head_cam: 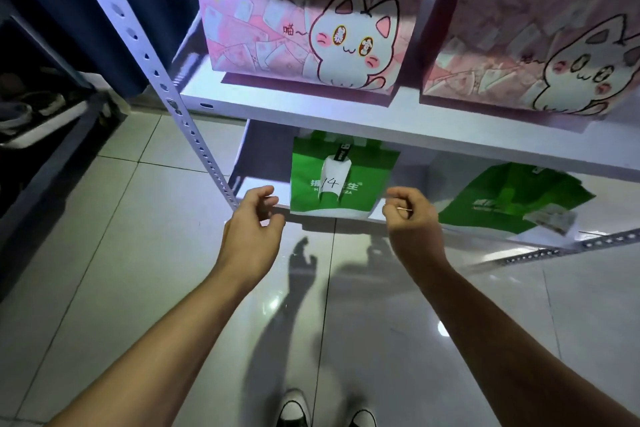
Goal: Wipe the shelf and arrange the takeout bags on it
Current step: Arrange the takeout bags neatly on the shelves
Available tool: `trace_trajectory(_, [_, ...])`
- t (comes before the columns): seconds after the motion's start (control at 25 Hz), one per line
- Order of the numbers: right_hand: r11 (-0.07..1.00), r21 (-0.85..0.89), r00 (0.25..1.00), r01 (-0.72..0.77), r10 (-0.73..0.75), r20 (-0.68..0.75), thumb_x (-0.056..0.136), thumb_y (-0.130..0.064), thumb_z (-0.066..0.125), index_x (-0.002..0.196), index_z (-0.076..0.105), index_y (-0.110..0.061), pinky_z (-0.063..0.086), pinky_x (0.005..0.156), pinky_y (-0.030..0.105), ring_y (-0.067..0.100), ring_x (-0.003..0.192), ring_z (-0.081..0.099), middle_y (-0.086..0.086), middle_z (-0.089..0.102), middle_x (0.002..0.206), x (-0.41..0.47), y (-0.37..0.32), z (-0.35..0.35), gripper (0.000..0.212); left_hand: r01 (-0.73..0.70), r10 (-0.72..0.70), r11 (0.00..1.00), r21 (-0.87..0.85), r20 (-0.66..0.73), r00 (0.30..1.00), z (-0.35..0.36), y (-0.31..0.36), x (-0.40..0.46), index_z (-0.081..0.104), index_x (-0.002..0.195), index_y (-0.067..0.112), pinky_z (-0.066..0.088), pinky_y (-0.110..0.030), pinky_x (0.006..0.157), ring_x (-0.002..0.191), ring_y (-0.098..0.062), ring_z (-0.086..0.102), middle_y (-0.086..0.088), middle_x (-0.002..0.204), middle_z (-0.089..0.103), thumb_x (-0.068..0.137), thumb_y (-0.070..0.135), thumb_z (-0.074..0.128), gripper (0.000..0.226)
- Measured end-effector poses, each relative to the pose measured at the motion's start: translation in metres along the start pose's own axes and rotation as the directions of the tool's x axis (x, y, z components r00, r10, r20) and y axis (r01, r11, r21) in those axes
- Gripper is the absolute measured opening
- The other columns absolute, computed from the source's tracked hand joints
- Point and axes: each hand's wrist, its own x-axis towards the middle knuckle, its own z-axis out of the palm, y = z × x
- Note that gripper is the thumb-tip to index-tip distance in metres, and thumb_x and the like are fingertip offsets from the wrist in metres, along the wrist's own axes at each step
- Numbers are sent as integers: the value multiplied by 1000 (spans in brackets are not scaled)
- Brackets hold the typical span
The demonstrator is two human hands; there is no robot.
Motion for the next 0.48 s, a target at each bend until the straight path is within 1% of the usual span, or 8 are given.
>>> trace_trajectory(0.08, [998,38,998,-53,54,-17,81,-14,56,116,63,-13,53,80,39,19,81,61,2,66,91,16,12,13,35,47,-47,999,15,41,998,8,-14,22,50,139,24,45,-41,107,111,-17,61,5,131,62,96,12,53,45])
trace_trajectory(0.16, [997,45,997,-70,71,-25,86,-9,59,128,56,-12,53,91,44,23,96,61,6,61,107,32,22,24,42,60,-62,998,30,71,996,17,-23,41,45,145,23,44,-45,108,116,-20,59,5,139,58,96,11,52,51])
trace_trajectory(0.28, [995,55,996,-81,84,-41,89,-7,61,141,47,-5,47,101,40,23,107,56,12,55,121,55,33,36,54,58,-59,998,17,95,994,29,-20,62,36,151,24,42,-42,110,125,-19,54,6,149,48,99,12,49,55])
trace_trajectory(0.32, [994,51,995,-99,100,-28,90,-8,61,142,46,-5,47,99,38,22,107,55,12,55,121,62,36,39,55,49,-50,999,16,99,994,33,-17,70,33,153,25,41,-41,111,129,-19,52,7,152,45,99,13,48,56])
trace_trajectory(0.36, [993,47,994,-110,111,-16,88,-11,61,139,48,-5,48,93,34,20,100,56,9,56,115,67,37,41,53,42,-43,999,16,102,994,37,-13,77,30,154,25,41,-40,111,131,-19,51,8,154,42,100,14,48,58])
trace_trajectory(0.4, [993,49,994,-108,108,-5,85,-13,58,132,52,-5,47,82,27,15,87,55,5,56,102,72,38,42,48,43,-44,999,10,101,994,41,-8,85,28,155,26,45,-38,107,128,-20,53,8,154,41,100,14,48,60])
trace_trajectory(0.44, [994,37,995,-99,99,12,85,-12,56,121,57,-4,42,72,21,8,74,51,1,54,88,75,39,43,38,51,-51,999,-1,100,994,44,-5,92,29,154,26,51,-33,96,119,-19,58,9,151,44,99,13,49,60])
trace_trajectory(0.48, [994,32,994,-106,106,25,86,-5,55,110,59,-4,37,63,18,4,64,46,-1,51,79,77,36,44,24,55,-53,998,-15,102,993,47,-2,99,33,152,26,54,-24,78,104,-17,61,10,143,49,98,12,50,58])
